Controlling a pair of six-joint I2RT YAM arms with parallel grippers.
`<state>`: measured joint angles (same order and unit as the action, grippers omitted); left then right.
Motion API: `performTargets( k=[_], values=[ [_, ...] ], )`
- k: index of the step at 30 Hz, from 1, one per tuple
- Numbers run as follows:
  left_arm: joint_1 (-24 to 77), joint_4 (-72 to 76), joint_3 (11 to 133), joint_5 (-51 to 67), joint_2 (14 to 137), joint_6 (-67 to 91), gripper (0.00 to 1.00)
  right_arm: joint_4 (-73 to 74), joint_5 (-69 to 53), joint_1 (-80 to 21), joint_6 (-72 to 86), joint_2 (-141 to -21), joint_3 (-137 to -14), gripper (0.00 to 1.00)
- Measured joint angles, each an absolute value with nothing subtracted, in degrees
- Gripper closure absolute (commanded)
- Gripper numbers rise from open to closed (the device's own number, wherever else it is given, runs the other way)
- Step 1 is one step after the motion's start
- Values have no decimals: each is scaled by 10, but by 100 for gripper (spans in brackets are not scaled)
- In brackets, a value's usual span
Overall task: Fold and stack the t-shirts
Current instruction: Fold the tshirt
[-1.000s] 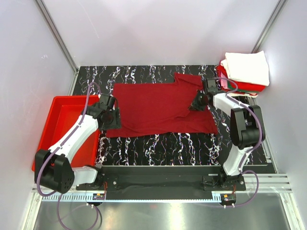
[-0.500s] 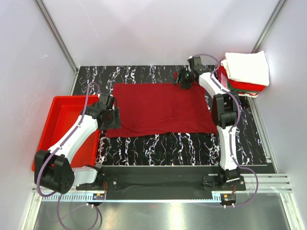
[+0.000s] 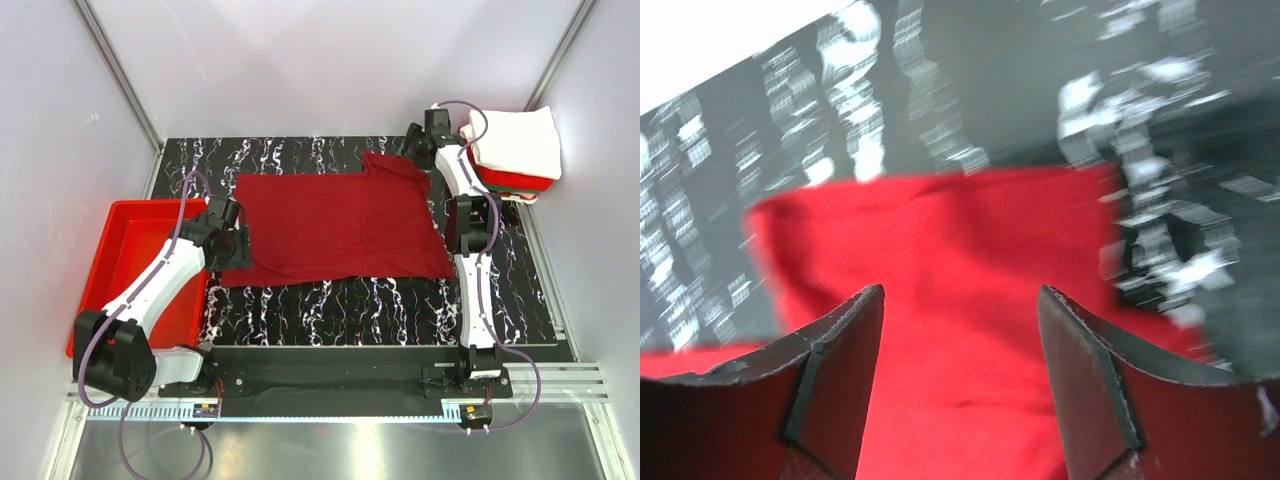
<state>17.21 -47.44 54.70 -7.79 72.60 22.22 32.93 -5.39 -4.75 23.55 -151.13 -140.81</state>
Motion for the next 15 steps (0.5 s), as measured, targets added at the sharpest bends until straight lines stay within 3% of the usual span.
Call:
performTargets(
  k=[9,15],
  values=[
    [172,-472,547,-76,748,222,37,309,7,-4,231,-1568,-1460,30],
    [172,-470,547,-76,753,222,37,291,-4,1,229,-1592,-1488,38]
  ],
)
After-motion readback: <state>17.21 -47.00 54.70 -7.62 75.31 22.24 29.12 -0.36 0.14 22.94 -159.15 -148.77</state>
